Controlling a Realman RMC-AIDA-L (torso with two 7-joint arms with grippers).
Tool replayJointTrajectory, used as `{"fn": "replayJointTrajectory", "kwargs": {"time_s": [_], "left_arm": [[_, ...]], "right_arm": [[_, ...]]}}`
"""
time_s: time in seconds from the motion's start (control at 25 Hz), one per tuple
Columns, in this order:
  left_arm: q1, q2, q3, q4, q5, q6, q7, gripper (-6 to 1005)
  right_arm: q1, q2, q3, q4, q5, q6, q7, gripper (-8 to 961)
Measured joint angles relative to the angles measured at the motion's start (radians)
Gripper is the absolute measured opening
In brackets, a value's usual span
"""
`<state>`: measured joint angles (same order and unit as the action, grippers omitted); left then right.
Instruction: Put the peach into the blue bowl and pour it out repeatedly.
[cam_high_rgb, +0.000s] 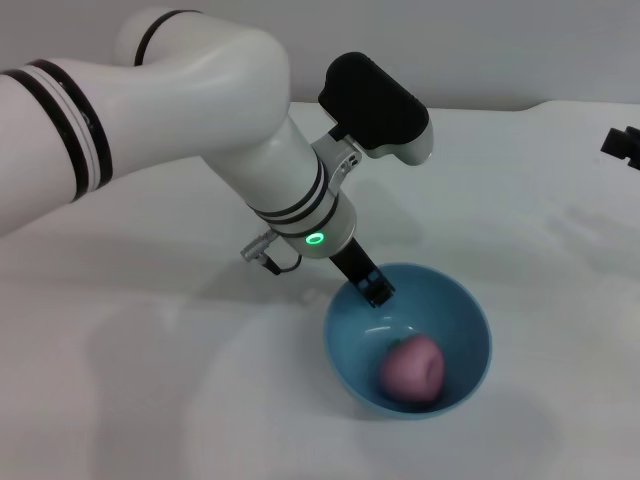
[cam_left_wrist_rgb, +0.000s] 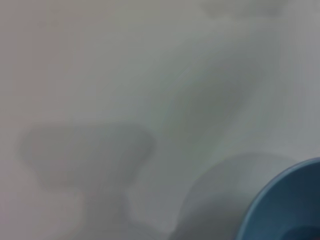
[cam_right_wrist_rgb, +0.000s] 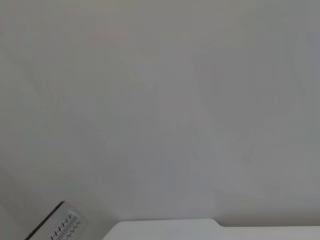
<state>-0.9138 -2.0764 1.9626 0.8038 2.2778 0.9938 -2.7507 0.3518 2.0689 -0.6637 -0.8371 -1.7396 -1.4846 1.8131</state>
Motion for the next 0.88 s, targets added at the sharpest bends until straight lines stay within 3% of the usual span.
{"fn": "replayJointTrajectory", "kwargs": {"time_s": [0.24, 0.52, 0.6, 0.68, 0.8, 0.84, 0.88], "left_arm": [[0.003, 0.007, -0.025, 0.008, 0.005, -0.003, -0.001, 293], [0.01, 0.018, -0.151, 0.015, 0.009, 0.016, 0.023, 538], [0.032, 0.019, -0.264, 0.025, 0.009, 0.031, 0.076, 591], [0.043, 0.02, -0.307, 0.03, 0.009, 0.033, 0.099, 645], [0.08, 0.018, -0.481, 0.04, -0.008, 0.034, 0.175, 721], [0.106, 0.018, -0.588, 0.04, -0.055, 0.034, 0.236, 742], [0.106, 0.018, -0.588, 0.04, -0.055, 0.034, 0.236, 764]], "right_arm": [[0.005, -0.001, -0.003, 0.004, -0.005, -0.002, 0.0, 516], [0.0, 0.0, -0.002, 0.007, -0.007, 0.001, -0.001, 516], [-0.001, 0.0, -0.001, 0.007, -0.007, 0.003, -0.002, 516], [-0.002, 0.0, -0.001, 0.01, -0.007, 0.007, -0.002, 516], [0.007, -0.001, -0.002, 0.042, -0.008, 0.028, -0.002, 516], [0.012, -0.002, -0.002, 0.056, -0.009, 0.038, -0.002, 516], [0.017, -0.003, -0.002, 0.072, -0.01, 0.054, -0.005, 516]]}}
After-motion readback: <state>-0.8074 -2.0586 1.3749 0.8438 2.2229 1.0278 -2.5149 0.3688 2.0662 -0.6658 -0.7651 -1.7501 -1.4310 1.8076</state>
